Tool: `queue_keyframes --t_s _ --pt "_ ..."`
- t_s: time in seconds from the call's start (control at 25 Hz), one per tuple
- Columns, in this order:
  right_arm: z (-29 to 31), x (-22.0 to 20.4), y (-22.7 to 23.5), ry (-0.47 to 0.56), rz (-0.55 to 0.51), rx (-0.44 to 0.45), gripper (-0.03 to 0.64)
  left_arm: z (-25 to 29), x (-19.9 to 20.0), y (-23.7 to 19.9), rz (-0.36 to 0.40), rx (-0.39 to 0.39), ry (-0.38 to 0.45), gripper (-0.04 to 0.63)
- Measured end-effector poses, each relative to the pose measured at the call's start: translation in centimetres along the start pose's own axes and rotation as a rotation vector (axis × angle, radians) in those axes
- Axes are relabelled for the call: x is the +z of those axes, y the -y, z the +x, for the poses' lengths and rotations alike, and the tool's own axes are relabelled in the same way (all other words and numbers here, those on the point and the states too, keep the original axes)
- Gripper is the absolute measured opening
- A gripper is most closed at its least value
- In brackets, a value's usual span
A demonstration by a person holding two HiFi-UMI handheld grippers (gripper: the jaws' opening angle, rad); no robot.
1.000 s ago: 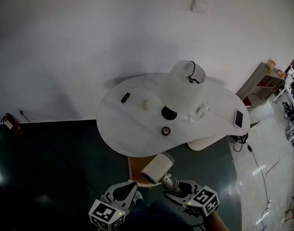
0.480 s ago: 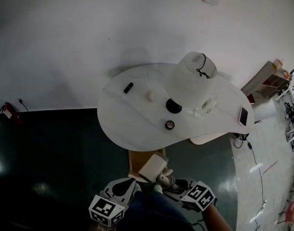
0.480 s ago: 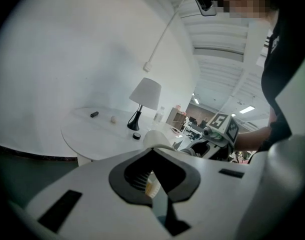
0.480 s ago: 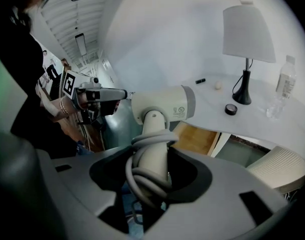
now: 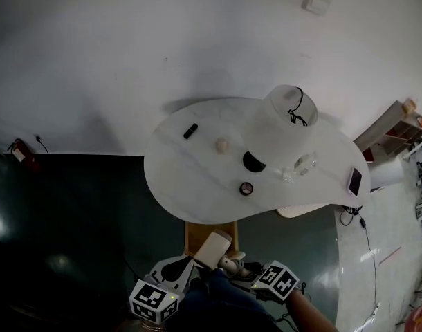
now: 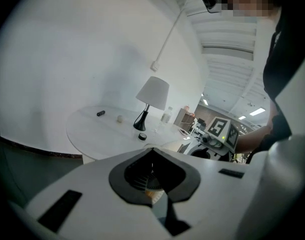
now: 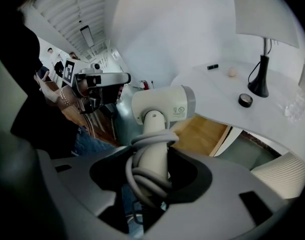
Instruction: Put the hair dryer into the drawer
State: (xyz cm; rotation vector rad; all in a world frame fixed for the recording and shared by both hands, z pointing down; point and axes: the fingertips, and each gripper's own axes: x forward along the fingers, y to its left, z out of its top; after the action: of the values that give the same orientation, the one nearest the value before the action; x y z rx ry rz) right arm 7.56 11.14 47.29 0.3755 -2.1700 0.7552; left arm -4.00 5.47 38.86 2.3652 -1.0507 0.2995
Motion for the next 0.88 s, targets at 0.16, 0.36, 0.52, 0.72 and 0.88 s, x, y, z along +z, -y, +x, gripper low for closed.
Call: queue_keyframes --t_s 0.16,0.36,0.52,0.72,0.88 --pt "0.2 -0.4 0.5 -0.043 -0.029 0.046 0.23 0.5 -0.2 -0.1 -0.005 0.036 -0.007 0.015" --pt "0.3 -0.6 2.1 -0.104 -0.023 0.062 0.23 1.5 -0.6 -0.2 -0.031 0.08 -0.02 0.015" --pt "0.7 -1.3 3.3 -0.165 0.002 0.077 0.23 2.2 -1.3 0.0 -0.049 0.105 -0.04 0.015" --pt "1.2 -2.0 4.4 -0.234 0.0 0.106 0.23 3.2 -1.6 -0.2 -0.061 0.146 -0.049 0.015" --pt "1.5 -2.4 5.2 -0.272 -0.011 0.113 0.23 4.1 -2.0 -0.5 -0.054 0.185 -0.059 0.015"
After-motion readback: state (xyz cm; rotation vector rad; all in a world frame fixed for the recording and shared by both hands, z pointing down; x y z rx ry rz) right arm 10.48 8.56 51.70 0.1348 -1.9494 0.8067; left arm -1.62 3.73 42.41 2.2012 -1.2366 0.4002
